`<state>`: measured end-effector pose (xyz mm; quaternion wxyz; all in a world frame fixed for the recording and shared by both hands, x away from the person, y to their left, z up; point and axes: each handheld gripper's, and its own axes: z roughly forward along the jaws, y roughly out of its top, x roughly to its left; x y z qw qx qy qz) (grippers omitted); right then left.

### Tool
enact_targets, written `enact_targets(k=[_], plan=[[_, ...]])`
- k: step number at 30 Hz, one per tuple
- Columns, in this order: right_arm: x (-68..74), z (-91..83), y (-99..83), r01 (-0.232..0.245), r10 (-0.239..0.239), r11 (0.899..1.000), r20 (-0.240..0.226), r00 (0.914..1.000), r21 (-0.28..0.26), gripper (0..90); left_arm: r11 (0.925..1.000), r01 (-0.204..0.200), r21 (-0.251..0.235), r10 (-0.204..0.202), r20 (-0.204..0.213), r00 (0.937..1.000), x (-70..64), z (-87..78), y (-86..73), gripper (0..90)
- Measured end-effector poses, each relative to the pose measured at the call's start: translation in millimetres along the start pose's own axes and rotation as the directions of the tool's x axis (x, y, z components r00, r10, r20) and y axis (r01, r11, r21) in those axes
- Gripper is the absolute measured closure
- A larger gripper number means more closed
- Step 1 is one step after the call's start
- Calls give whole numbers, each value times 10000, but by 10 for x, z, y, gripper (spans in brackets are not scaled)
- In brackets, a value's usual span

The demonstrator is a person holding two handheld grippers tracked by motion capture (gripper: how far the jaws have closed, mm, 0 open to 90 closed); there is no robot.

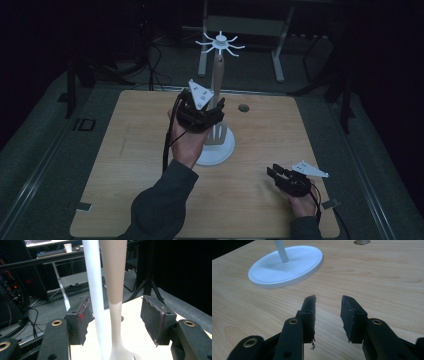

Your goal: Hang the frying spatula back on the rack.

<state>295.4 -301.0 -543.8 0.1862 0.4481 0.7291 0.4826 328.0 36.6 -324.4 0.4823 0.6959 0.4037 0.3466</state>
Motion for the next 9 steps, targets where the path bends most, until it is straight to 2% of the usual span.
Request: enact_targets(k=[7,9], plan=[[-4,-2,-3,-9,9,10000,10,10000,5,641,9999,81,131,-87,503,9987,57,-74,-126,415],[-7,0,-3,-25,25,10000,23,10000,0,637,9999,83,71,-86,476,9988,84,-99,-162,423]])
